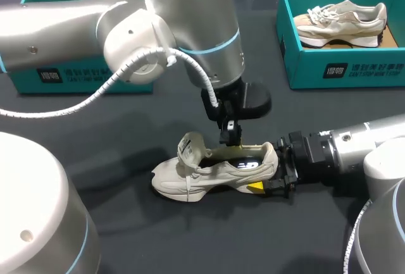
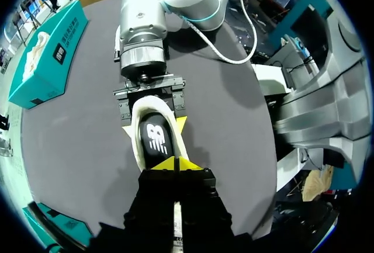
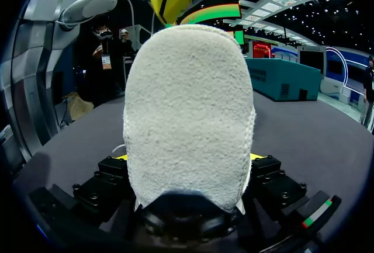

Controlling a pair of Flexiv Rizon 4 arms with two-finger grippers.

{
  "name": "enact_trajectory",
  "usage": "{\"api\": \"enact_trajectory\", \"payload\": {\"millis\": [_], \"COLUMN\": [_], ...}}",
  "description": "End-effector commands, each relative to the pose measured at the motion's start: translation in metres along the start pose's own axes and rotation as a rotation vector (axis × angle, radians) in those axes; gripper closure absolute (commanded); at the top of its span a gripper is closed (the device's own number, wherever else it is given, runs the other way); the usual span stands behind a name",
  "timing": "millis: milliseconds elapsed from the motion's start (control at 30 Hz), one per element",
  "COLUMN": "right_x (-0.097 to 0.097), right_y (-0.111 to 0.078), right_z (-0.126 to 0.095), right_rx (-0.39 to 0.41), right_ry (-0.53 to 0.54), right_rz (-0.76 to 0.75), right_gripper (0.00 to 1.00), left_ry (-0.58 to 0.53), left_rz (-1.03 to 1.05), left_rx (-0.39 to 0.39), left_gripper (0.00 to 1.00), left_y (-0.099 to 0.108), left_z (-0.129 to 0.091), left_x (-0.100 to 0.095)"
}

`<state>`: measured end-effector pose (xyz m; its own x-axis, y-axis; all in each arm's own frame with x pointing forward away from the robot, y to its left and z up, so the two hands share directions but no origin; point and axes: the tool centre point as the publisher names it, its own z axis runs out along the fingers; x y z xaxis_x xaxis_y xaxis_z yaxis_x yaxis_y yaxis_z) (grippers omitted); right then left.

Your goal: Take the shoe out of the shoebox, open the shoe tongue, remove and reinsert the insole, then place the shoe into the shoebox

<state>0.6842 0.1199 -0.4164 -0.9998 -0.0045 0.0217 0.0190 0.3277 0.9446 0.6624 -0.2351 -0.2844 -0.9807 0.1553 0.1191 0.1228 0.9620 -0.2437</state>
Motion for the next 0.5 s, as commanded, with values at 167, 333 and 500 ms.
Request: {"api": "enact_trajectory", "payload": {"millis": [167, 333, 500], "right_x": [0.0, 0.0, 0.0], "right_y": [0.001, 0.001, 0.001], "right_z": [0.0, 0.0, 0.0], "right_rx": [0.003, 0.003, 0.003], "right_ry": [-0.001, -0.001, -0.001], "right_rz": [0.0, 0.0, 0.0], "right_gripper": [1.0, 1.0, 1.0], "left_ry": [0.007, 0.011, -0.004], "left_rz": [0.001, -0.002, -0.042], "left_rx": [-0.003, -0.003, -0.012], "left_gripper": [1.0, 1.0, 1.0], "left_y": [-0.003, -0.004, -0.002], "left_z": [0.006, 0.011, 0.023], "left_x": [-0.004, -0.005, -0.011]}}
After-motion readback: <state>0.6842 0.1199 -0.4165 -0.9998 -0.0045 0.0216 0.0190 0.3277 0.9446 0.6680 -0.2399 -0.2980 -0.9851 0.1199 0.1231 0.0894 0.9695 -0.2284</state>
